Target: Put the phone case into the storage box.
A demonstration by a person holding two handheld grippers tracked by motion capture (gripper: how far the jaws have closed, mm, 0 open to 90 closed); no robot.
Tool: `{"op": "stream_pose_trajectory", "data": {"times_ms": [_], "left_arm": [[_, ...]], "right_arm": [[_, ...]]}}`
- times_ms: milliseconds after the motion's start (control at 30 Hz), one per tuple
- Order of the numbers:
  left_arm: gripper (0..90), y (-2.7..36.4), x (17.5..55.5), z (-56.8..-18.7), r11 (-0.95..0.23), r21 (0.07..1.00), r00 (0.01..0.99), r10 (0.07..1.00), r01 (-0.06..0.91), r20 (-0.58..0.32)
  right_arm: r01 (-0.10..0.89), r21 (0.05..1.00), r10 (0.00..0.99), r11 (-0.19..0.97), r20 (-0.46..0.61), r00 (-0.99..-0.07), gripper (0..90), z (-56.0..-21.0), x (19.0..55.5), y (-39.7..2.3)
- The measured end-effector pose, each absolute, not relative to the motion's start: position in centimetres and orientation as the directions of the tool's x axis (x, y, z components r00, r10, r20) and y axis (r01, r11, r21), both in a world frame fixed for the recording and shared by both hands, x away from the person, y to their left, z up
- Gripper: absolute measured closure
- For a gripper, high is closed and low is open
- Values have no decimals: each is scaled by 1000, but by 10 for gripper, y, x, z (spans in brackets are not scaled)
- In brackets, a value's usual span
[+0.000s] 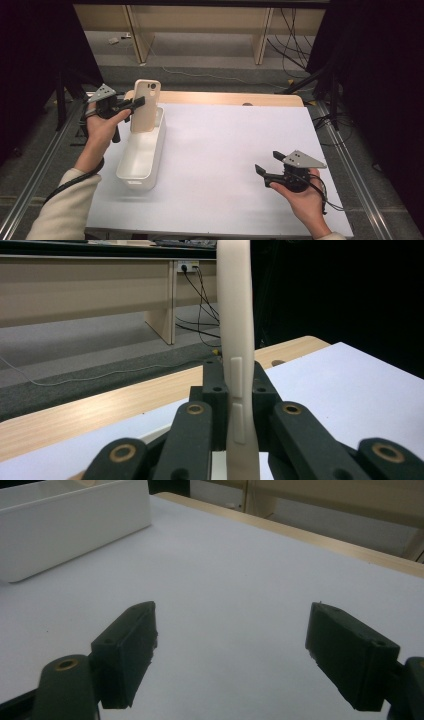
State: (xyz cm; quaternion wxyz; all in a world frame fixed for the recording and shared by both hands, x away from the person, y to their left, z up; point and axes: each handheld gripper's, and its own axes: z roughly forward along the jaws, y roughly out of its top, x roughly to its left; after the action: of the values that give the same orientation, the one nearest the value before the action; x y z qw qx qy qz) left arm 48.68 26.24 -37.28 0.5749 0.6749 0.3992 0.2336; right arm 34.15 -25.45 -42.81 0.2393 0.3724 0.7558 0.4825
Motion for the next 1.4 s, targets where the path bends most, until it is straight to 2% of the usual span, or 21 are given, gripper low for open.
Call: {"op": "stream_pose_trajectory", "data": {"times_ms": [200,267,600,767,900,1100,1233,1267,1400], "left_arm": [[825,263,489,-374,-21,961,572,807,276,-146],[824,262,490,-375,-25,961,571,808,274,-141],[824,262,493,-374,-40,961,573,809,275,-130],[824,262,496,-375,-37,959,569,811,280,-134],[823,262,499,-378,-42,958,567,812,285,-134],[823,263,501,-382,-41,954,562,816,296,-139],[823,264,503,-385,-43,951,558,818,305,-142],[823,263,503,-386,-40,951,558,817,306,-145],[822,263,506,-389,-44,948,558,817,314,-147]], "right_arm": [[362,893,797,268,5,-604,218,-428,340,-254],[343,896,798,282,-20,-603,217,-428,341,-254],[358,897,794,259,13,-608,217,-429,341,-252],[337,905,795,261,-3,-607,218,-430,342,-252],[368,887,791,279,5,-611,218,-429,341,-253],[338,901,790,272,-9,-613,218,-431,343,-252],[367,887,791,281,3,-612,218,-430,342,-253],[351,901,787,256,17,-617,218,-432,343,-251],[357,894,788,273,5,-616,218,-431,343,-252]]}}
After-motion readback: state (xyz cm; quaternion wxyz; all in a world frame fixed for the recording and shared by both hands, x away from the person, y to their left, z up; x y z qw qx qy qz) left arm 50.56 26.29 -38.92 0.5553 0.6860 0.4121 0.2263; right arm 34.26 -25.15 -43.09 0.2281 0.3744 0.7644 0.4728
